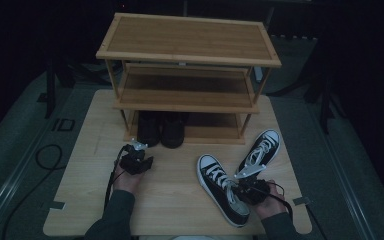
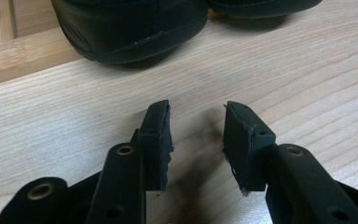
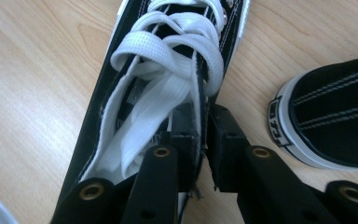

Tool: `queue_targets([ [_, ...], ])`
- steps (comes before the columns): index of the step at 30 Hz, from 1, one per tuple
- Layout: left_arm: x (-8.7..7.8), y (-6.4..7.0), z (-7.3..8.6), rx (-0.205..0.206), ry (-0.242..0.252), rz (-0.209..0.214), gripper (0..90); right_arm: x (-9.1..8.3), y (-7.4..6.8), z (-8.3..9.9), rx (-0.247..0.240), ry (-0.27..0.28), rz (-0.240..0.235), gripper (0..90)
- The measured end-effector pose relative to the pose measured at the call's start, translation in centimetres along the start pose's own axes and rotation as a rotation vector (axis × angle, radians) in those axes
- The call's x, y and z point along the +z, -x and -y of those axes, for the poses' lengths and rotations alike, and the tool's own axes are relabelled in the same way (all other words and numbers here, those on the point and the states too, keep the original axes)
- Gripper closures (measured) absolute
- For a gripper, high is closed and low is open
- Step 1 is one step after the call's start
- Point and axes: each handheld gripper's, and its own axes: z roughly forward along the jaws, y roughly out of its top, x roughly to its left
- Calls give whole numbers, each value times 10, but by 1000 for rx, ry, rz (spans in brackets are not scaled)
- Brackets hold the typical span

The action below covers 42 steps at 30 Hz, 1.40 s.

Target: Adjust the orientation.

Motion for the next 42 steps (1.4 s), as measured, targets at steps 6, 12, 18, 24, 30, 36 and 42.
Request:
queue_targets([
  [6,-2,14,-3,33,3,25,631,8,3,0,15,10,-7,853],
  [12,-5,33,-11,82,19,70,628,7,6,2,38,23,-23,869],
  [18,-2,50,-22,101,39,114,631,7,7,2,41,27,-25,872],
  [24,6,65,-36,91,74,148,642,6,5,2,36,21,-19,877],
  [30,18,80,-52,98,77,162,647,3,7,7,31,15,-24,878],
  [36,31,91,-67,100,78,157,673,2,8,9,31,17,-35,879],
  [42,43,99,-77,102,94,136,723,2,7,8,24,14,-26,879],
])
